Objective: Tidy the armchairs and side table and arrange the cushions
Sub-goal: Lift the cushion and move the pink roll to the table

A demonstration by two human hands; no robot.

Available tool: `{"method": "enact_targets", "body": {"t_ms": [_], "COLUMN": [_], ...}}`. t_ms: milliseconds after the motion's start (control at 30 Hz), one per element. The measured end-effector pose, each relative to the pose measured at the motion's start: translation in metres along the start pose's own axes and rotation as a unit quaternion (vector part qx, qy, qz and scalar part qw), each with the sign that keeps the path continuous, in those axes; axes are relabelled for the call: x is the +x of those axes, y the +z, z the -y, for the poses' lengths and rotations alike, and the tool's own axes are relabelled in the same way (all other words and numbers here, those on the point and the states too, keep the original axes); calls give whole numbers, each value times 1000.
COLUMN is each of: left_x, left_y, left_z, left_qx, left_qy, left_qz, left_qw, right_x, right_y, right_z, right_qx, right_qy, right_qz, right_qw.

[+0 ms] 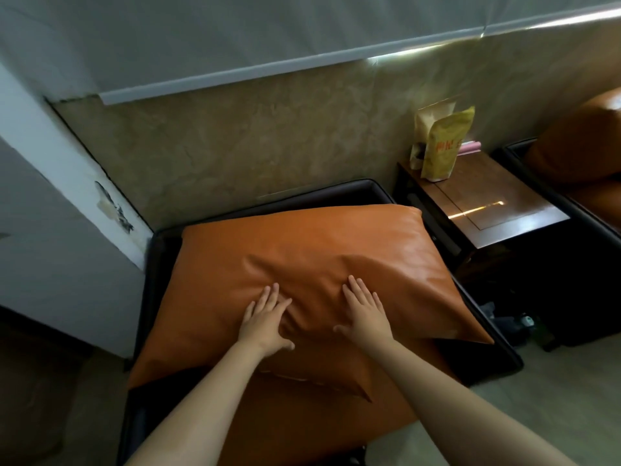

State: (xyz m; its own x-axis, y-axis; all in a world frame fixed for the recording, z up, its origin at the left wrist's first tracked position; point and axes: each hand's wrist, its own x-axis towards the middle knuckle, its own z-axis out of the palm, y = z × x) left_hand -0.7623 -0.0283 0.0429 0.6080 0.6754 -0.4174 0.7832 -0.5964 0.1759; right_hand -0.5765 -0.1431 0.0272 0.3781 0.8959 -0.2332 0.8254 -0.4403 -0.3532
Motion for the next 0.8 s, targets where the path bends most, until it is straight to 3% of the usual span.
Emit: {"method": "enact_targets", "body": {"t_ms": [400, 667, 800], "left_x": [77, 110, 120], "left_y": [-56, -64, -59], "left_z": [36, 53, 54], "left_qx": [0, -45, -50], "left_qy": [1, -19, -31], "left_qz": [24, -150, -196], "left_qw": [1000, 987, 979], "right_x": [100, 156, 164], "right_y": [-26, -31, -29], "right_z": [-3, 8, 4], "right_qx": [-62, -45, -25], "right_qy": [-78, -115, -134], "right_qz": [42, -45, -77], "right_qw": [994, 991, 988]}}
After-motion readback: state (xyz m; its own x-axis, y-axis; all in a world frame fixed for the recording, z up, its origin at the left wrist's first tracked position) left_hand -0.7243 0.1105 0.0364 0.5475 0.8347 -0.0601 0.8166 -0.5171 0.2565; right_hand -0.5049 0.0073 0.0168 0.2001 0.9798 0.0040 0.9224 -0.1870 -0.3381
